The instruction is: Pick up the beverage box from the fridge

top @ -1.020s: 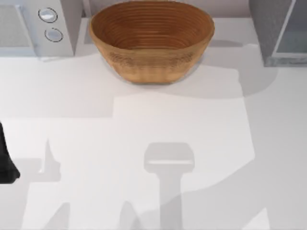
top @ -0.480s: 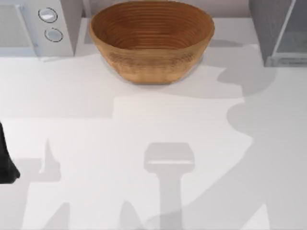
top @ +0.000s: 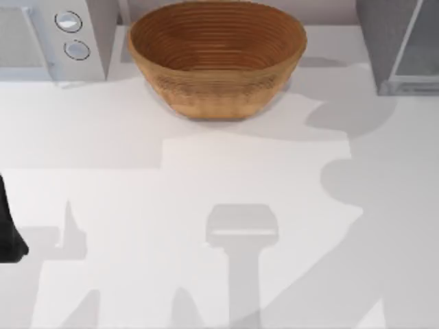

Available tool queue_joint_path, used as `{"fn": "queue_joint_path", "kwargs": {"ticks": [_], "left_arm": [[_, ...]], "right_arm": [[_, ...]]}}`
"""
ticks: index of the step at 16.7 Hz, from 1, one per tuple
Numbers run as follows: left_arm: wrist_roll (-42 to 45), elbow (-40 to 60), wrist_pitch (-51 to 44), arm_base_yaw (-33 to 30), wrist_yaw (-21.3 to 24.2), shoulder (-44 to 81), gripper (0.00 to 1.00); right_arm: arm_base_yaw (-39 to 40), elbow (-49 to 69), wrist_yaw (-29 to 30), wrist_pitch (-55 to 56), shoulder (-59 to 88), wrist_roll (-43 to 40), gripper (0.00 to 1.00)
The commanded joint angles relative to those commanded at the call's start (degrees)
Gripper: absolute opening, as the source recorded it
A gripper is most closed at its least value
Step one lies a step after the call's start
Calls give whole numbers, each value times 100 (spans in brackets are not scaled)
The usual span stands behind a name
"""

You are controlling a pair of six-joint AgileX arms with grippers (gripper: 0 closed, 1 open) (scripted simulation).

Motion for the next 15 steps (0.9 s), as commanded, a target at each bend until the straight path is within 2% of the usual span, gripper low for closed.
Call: {"fn": "queue_joint_path", "kwargs": {"ticks": [7, 15], "left_arm": [[0, 0, 0, 0, 0, 0, 100], [0, 0, 0, 0, 0, 0, 100]], "right_arm": [[-267, -1914, -257, 652, -1137, 9, 0], [-270, -2144, -289, 717, -1313, 16, 0]]}}
